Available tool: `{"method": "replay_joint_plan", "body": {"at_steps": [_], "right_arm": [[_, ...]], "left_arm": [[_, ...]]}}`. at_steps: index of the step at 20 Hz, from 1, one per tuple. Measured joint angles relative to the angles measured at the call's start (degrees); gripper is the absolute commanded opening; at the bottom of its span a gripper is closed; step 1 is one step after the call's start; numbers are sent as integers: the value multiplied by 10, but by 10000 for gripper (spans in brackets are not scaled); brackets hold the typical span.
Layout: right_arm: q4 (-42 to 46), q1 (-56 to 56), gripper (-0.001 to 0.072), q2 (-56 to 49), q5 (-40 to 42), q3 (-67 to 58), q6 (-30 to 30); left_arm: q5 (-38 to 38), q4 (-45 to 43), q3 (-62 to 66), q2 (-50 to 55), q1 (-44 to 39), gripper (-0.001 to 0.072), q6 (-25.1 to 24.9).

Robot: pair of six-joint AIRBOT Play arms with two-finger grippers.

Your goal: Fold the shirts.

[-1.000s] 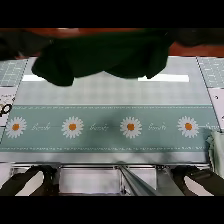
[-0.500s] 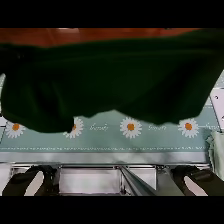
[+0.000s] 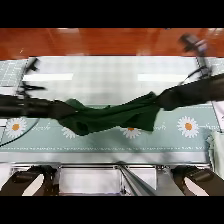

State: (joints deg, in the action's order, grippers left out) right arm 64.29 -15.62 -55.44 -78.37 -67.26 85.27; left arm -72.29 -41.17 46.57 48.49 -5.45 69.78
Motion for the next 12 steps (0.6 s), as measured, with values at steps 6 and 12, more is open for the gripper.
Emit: {"method": "replay_joint_plan", "body": {"at_steps": [6, 12], "right_arm": [[7, 43, 414, -203, 164, 9, -2], [-42, 108, 410, -299, 137, -87, -16]], "left_arm": [[216, -17, 33, 229, -15, 326, 20], [113, -39, 191, 358, 30, 504, 51]]}}
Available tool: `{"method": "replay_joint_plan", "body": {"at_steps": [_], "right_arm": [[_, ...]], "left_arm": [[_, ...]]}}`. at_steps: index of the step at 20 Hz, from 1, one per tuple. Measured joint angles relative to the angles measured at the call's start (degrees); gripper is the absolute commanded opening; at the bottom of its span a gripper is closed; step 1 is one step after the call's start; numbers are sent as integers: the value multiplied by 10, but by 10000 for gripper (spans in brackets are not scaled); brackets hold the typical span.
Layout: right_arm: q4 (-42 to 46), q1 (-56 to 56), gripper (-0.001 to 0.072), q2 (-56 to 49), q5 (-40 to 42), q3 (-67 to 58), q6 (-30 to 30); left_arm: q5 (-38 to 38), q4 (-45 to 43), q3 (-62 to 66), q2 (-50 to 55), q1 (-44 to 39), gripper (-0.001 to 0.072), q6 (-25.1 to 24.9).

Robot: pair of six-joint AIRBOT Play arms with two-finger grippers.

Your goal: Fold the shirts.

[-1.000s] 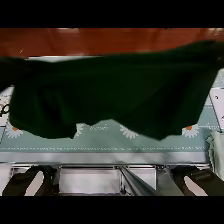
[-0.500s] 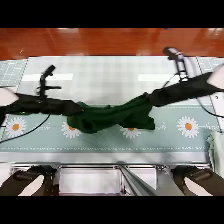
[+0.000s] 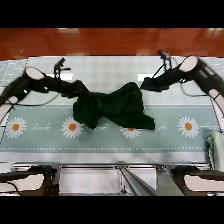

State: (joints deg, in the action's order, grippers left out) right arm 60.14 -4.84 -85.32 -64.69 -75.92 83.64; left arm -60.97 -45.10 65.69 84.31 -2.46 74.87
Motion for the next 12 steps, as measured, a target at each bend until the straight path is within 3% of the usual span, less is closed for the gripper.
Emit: {"method": "replay_joint_plan", "body": {"at_steps": [3, 5, 7, 12], "right_arm": [[3, 76, 403, 31, -78, -47, 0], [20, 134, 403, 81, -109, -25, -1], [28, 177, 403, 141, -105, 57, -3], [-7, 222, 403, 270, -7, 337, -34]], "left_arm": [[-99, -14, 38, -24, 74, 504, 2], [-122, -21, 5, -71, 120, 504, 2], [-123, -15, -83, -135, 145, 504, -2], [-58, 62, -349, -253, 160, 504, -28]]}}
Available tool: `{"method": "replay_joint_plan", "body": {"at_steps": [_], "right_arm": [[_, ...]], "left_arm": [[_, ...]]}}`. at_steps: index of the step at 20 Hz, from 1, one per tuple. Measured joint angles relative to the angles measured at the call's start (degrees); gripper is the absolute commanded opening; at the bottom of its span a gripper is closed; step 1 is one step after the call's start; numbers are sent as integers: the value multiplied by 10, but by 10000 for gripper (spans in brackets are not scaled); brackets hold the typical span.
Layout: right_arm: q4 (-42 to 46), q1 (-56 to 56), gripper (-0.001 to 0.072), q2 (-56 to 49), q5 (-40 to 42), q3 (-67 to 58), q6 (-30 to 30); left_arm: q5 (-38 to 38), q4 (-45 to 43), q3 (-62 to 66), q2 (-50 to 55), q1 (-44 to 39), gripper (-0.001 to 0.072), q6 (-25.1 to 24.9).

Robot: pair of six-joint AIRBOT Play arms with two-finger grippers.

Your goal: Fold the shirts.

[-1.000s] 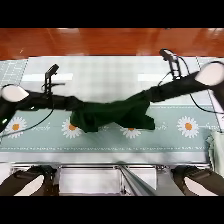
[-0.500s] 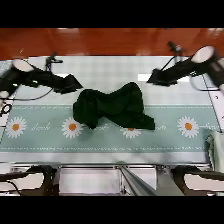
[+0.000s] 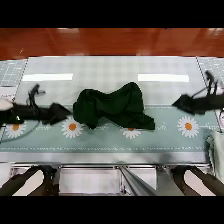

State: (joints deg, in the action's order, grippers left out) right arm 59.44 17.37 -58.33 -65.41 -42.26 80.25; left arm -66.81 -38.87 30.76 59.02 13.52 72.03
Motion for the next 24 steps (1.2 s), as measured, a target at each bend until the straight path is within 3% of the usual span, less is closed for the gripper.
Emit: {"method": "replay_joint_plan", "body": {"at_steps": [4, 13, 14, 15, 16, 24], "right_arm": [[-27, 7, 403, 30, 25, 99, -31], [-43, 10, 403, 41, 44, 136, -46], [-42, 10, 403, 41, 45, 136, -46], [-43, 10, 403, 41, 46, 137, -47], [-43, 10, 403, 41, 48, 137, -47], [-94, 10, 403, 22, 56, 137, -67]], "left_arm": [[61, 53, -78, -5, 3, 504, -23], [128, 238, -69, 96, -37, 502, -152], [133, 247, -56, 106, -45, 438, -158], [136, 254, -40, 115, -53, 110, -163], [140, 257, -25, 123, -59, 25, -167], [127, 243, 62, 145, -74, 25, -183]]}}
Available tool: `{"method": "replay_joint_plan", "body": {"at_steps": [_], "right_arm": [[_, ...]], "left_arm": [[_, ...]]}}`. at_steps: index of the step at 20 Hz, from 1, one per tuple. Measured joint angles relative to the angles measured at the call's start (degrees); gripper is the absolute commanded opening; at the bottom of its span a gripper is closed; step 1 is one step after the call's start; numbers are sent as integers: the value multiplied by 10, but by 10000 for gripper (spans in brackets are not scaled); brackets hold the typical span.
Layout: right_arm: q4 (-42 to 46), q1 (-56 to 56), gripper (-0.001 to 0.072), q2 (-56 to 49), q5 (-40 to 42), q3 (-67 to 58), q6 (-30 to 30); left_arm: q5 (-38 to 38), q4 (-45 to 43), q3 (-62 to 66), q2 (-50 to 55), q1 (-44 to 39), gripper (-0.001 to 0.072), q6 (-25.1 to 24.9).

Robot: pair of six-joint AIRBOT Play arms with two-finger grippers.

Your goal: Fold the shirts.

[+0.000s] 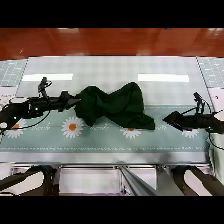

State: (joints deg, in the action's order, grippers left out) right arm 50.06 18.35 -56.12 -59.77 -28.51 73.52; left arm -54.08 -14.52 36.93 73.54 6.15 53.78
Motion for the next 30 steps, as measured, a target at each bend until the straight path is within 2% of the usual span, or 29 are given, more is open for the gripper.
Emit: {"method": "replay_joint_plan", "body": {"at_steps": [6, 14, 16, 17, 18, 19, 22, 25, 30], "right_arm": [[-171, -14, 403, -105, 2, -19, -98], [-234, -148, 402, -258, 26, -145, -124], [-237, -170, 360, -285, 33, -174, -118], [-238, -179, 297, -296, 37, -185, -111], [-238, -188, 178, -307, 42, -194, -108], [-240, -196, 28, -315, 46, -201, -103], [-239, -206, 27, -323, 51, -211, -99], [-222, -193, 27, -294, 40, -237, -96], [-94, -152, 27, -215, -51, -435, -19]], "left_arm": [[-19, -27, 10, 1, -1, 25, -2], [-31, -34, 11, 1, -1, 25, -2], [-33, -35, 12, 1, -1, 25, -2], [-33, -35, 11, 1, -1, 25, -2], [-33, -35, 11, 1, -1, 25, -2], [-33, -35, 11, 1, -1, 25, -2], [-53, -37, 18, 1, 10, 25, -2], [-99, -37, 59, -4, 57, 24, 1], [-151, -37, 224, -31, 113, 24, 49]]}}
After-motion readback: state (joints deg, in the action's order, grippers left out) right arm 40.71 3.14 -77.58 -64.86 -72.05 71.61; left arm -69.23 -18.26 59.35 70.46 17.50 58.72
